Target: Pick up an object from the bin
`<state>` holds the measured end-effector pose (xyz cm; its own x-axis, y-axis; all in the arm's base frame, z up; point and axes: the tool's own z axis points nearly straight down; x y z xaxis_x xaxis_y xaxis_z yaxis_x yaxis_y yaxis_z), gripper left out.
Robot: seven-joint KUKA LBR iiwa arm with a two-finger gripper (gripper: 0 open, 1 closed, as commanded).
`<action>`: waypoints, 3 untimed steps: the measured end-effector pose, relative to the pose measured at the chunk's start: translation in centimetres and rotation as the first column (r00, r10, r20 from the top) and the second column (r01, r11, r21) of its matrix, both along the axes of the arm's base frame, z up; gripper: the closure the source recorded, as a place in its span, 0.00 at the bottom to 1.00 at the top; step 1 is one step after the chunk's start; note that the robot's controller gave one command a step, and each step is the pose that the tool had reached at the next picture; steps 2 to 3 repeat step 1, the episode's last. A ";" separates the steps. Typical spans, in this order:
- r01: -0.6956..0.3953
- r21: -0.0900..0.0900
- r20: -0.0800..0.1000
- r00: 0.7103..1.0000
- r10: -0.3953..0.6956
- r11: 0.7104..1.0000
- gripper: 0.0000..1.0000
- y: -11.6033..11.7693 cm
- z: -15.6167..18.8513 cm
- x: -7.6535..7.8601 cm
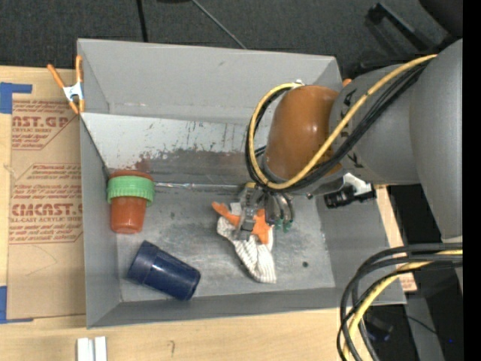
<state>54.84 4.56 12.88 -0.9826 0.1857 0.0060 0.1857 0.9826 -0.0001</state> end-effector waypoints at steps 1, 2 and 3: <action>0.000 0.000 -0.002 1.000 0.000 1.000 1.00 0.0 2.1 -0.1; 0.000 0.000 -0.002 1.000 0.000 1.000 1.00 0.0 2.1 -0.1; 0.000 0.000 -0.002 1.000 0.000 1.000 1.00 0.0 2.1 -0.1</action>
Offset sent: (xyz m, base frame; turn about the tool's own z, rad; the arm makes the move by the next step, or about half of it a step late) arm -0.0001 0.0000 0.0664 0.0000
